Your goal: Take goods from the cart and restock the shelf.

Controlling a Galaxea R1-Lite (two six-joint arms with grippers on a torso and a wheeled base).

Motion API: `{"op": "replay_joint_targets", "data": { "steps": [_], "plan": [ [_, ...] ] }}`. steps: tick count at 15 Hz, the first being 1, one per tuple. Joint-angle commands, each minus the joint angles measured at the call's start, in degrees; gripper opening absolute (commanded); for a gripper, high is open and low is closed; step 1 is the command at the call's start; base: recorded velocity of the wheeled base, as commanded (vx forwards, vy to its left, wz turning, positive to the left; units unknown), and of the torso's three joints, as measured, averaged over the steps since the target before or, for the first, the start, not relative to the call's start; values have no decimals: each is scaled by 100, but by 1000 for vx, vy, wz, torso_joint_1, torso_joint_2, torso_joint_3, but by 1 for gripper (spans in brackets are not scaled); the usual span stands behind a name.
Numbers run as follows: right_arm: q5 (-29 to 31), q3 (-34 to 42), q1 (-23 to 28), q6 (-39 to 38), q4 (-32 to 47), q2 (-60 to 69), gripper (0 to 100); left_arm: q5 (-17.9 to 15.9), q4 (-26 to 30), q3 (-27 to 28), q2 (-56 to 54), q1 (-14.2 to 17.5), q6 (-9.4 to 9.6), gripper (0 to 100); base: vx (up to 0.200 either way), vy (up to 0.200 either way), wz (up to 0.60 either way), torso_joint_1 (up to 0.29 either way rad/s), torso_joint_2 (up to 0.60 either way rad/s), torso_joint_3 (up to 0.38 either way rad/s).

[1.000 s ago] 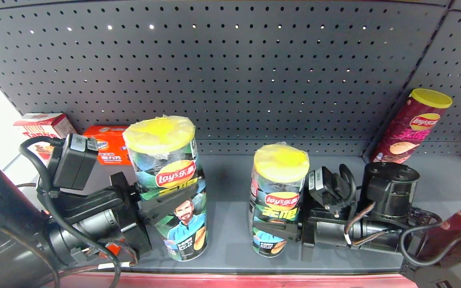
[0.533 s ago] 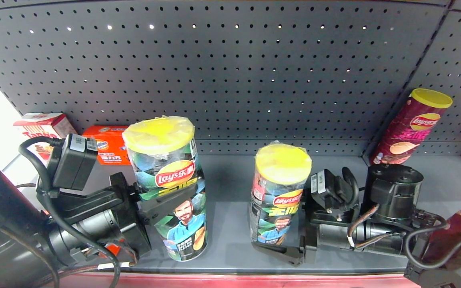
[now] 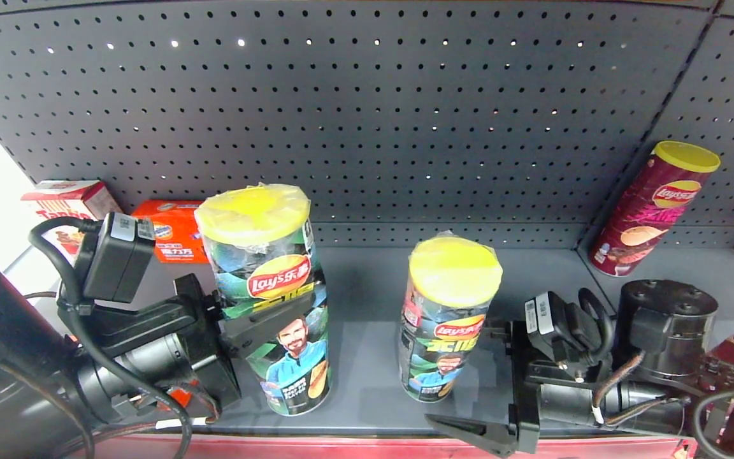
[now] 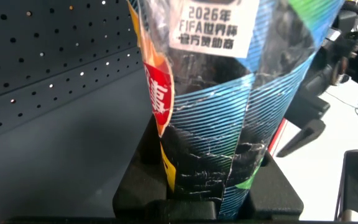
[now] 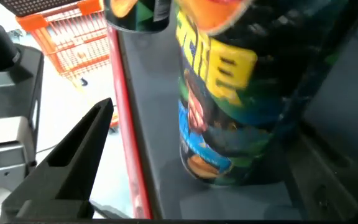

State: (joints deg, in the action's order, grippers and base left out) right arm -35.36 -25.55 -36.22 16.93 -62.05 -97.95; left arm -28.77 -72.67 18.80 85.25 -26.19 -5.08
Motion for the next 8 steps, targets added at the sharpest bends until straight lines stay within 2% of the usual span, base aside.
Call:
{"op": "replay_joint_targets", "data": {
  "steps": [1,8],
  "plan": [
    [-6,103,-34,3,0,136,100,3,-11,1,1,-1,-1,0,0,0,0,0,0,0],
    [3,182,-8,29,18,197,100,3,-2,-17,1,-1,-1,0,0,0,0,0,0,0]
  ]
}}
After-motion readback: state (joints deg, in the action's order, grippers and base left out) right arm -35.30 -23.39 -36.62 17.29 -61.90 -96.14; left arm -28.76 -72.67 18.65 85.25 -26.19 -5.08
